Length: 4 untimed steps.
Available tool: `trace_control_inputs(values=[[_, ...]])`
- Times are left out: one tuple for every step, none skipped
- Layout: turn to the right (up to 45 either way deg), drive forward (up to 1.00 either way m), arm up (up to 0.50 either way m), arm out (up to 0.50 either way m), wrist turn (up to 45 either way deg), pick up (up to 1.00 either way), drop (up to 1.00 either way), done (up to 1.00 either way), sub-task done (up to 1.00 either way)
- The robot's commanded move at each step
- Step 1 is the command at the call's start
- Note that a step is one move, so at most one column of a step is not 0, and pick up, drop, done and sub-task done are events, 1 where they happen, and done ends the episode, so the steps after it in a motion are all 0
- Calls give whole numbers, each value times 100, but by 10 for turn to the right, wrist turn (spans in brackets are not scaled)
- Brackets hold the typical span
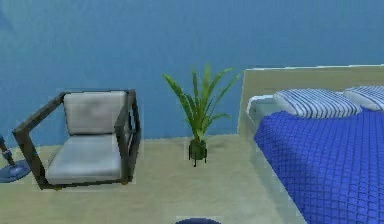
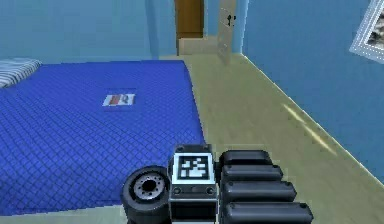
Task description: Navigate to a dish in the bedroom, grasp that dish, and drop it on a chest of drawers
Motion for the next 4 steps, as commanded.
trace_control_inputs(values=[[-450,0,0,0,0,0,0,0,0],[-90,0,0,0,0,0,0,0,0],[0,75,0,0,0,0,0,0,0],[-270,0,0,0,0,0,0,0,0]])
